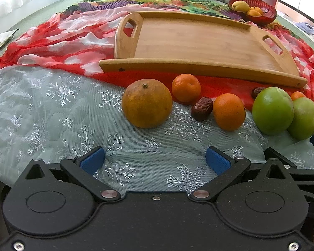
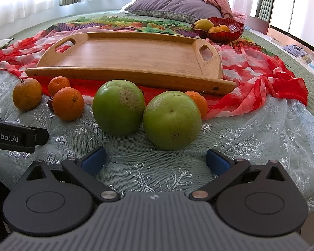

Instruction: Organize fruits

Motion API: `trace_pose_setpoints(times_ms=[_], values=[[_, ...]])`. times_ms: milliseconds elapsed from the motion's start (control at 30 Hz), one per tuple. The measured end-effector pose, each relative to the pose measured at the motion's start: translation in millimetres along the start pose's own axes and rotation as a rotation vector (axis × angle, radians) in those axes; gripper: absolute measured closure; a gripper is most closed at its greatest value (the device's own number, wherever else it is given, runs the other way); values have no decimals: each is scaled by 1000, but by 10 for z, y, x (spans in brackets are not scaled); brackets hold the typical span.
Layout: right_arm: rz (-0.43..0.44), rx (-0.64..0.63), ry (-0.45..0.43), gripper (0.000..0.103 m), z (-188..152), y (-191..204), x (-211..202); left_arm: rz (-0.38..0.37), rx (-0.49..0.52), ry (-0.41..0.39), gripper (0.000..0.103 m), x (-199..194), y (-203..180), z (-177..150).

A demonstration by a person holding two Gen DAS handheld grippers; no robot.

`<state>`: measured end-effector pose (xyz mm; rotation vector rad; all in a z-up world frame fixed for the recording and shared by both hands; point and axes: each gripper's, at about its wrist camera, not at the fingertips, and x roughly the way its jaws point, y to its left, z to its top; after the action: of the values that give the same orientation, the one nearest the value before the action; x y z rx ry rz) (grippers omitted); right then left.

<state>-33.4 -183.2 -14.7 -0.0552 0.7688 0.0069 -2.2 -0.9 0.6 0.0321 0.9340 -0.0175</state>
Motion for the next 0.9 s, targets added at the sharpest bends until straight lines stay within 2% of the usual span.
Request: trace_pose_setpoints(times_ms=[433, 500, 567, 667, 833, 867, 900], values=[[7, -23, -34, 0, -50, -23, -32, -38, 39, -109, 0, -8, 71, -77], [11, -25, -26, 0, -13, -29, -49, -51, 34, -122, 5, -42, 92, -83], [19, -19, -36, 0, 3, -51, -90, -58, 18, -149, 23, -100, 129, -91], [23, -27, -87, 7, -23, -61, -183, -73, -13, -187, 40, -170, 203, -80], [16, -43, -175, 21, -42, -85, -314, -115, -53, -235, 46, -211, 321, -43], [13, -39, -185, 27, -29, -98, -330, -114, -50, -249, 47, -213, 325, -37], [7, -36, -191, 38, -17, -111, -338, -111, -44, -264, 47, -218, 323, -34]])
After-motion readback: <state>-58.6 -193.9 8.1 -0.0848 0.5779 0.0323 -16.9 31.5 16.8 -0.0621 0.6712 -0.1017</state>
